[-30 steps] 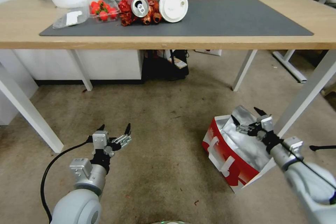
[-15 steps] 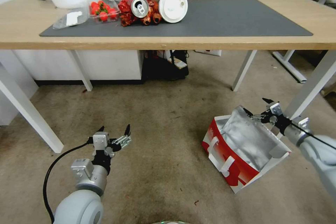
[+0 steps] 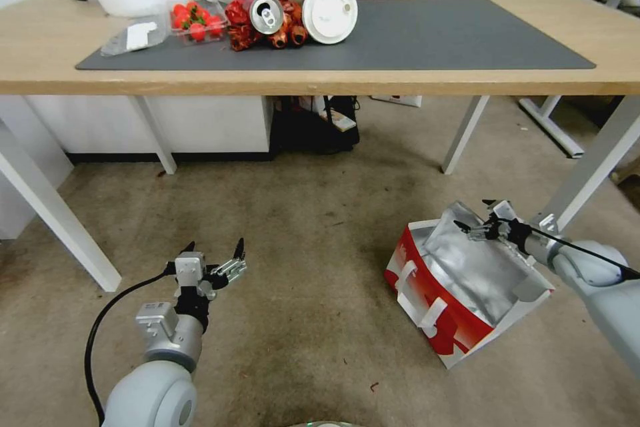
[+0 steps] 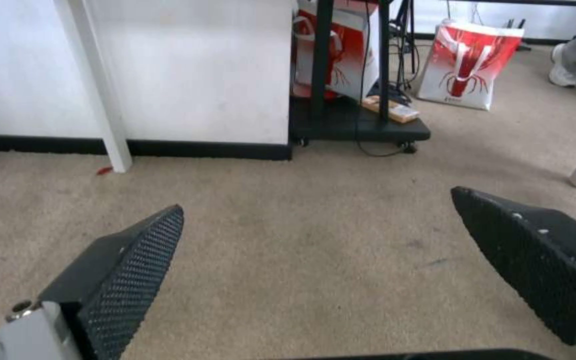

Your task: Pick up the food delivery bag from the floor and place it on the table.

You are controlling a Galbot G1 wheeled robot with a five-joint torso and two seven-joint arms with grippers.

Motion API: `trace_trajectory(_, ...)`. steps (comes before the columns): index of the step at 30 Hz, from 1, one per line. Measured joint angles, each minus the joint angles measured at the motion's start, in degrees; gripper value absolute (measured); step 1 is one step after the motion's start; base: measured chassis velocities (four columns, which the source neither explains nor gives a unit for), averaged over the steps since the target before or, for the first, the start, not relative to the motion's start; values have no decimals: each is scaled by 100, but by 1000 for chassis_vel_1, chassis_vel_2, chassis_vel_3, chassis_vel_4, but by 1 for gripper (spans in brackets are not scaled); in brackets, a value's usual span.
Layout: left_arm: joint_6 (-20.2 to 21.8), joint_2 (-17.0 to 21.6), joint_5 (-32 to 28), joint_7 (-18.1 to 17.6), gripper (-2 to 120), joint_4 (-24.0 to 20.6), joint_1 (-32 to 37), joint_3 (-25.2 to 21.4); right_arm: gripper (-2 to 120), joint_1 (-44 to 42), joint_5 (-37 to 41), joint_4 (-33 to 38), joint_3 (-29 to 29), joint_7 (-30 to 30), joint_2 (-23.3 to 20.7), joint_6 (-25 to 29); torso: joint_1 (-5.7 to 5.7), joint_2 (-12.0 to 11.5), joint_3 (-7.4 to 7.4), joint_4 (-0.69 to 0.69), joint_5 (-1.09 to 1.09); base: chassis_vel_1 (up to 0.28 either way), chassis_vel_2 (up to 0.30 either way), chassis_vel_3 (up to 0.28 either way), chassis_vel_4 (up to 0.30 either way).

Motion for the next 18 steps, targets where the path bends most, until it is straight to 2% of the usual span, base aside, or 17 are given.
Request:
trace_trajectory(3,-23,-21,10,-12,100,29,4,25,86,109,-49,-162,-62,-149,38,-3,0,1,0,0,0,0,0,0,0)
trace_trajectory(5,-65,-30,8,-56,100,56,-8,29,77,175,-103,-305,-102,-269,65,31,0,1,0,-2,0,0,0,0,0)
trace_trajectory(6,-65,-30,8,-56,100,56,-8,29,77,175,-103,-305,-102,-269,65,31,0,1,0,-2,0,0,0,0,0)
trace_trajectory(8,-85,-15,-3,-74,100,79,-32,19,65,216,-154,-426,-127,-323,94,69,0,2,0,-2,0,0,0,0,0)
trace_trajectory(9,-85,-15,-3,-74,100,79,-32,19,65,216,-154,-426,-127,-323,94,69,0,2,0,-2,0,0,0,0,0)
trace_trajectory(12,-102,-9,-11,-80,100,82,-34,9,50,294,-187,-569,-132,-413,140,87,0,3,0,-2,0,0,0,0,0)
trace_trajectory(13,-102,-9,-11,-80,100,82,-34,9,50,294,-187,-569,-132,-413,140,87,0,3,0,-2,0,0,0,0,0)
trace_trajectory(16,-111,-44,-7,-83,100,81,-26,8,35,370,-205,-624,-162,-466,165,88,0,3,0,-1,0,0,0,0,0)
trace_trajectory(18,-118,-53,-3,-88,100,81,-17,8,30,396,-210,-642,-179,-480,174,89,0,3,0,-1,0,0,0,0,0)
